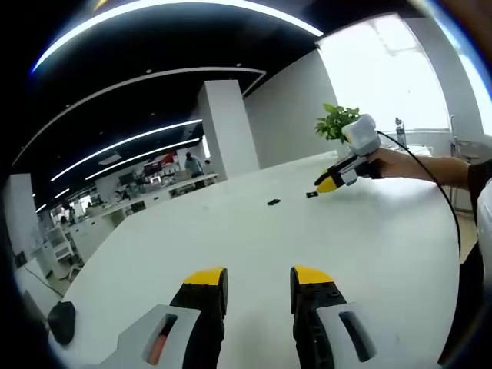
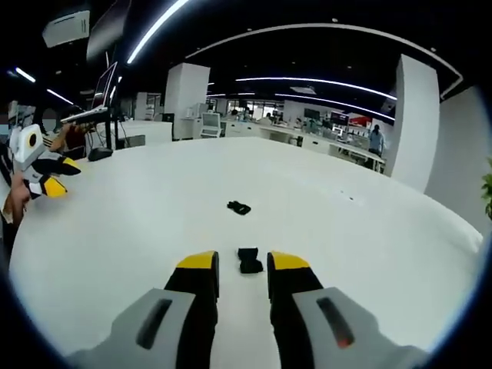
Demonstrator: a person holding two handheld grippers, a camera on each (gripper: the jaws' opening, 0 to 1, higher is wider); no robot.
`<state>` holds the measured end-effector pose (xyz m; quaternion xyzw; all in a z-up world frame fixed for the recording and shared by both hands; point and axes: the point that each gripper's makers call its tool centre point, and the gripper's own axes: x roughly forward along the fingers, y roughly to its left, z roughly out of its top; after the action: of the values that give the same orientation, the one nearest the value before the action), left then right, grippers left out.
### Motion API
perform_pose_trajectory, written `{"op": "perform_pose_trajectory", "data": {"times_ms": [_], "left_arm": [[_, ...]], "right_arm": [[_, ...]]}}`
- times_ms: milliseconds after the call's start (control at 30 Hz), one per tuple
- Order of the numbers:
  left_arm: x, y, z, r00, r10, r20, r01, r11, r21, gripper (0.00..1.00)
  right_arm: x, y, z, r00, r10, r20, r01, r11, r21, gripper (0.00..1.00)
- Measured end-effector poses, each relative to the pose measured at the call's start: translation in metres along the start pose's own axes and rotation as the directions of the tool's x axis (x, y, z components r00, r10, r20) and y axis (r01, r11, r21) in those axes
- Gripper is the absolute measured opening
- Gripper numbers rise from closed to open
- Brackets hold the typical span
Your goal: Snap the two parts of the plastic buckle together until the buckle closes and remains connected.
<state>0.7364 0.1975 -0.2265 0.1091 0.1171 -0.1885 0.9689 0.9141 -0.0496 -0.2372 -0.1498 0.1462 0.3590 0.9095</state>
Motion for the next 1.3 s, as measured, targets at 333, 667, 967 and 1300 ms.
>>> {"op": "perform_pose_trajectory", "data": {"times_ms": [333, 667, 967, 1300], "left_arm": [[0.001, 0.0, -0.001, 1.0, -0.002, -0.001, 0.002, 1.0, 0.0, 0.33], [0.001, -0.002, -0.001, 1.0, -0.007, -0.001, 0.007, 1.0, 0.005, 0.33], [0.001, -0.003, -0.001, 1.0, -0.008, 0.0, 0.008, 1.0, 0.008, 0.33], [0.003, -0.006, -0.003, 1.0, -0.02, 0.003, 0.02, 1.0, 0.005, 0.33]], "right_arm": [[0.009, -0.007, -0.007, 1.0, 0.01, 0.01, -0.01, 0.998, 0.055, 0.25], [0.012, -0.01, -0.01, 0.999, 0.027, 0.032, -0.031, 0.99, 0.139, 0.23], [0.013, -0.01, -0.009, 0.999, 0.026, 0.041, -0.031, 0.989, 0.147, 0.19], [0.013, -0.009, -0.01, 0.999, 0.029, 0.035, -0.034, 0.986, 0.162, 0.18]]}}
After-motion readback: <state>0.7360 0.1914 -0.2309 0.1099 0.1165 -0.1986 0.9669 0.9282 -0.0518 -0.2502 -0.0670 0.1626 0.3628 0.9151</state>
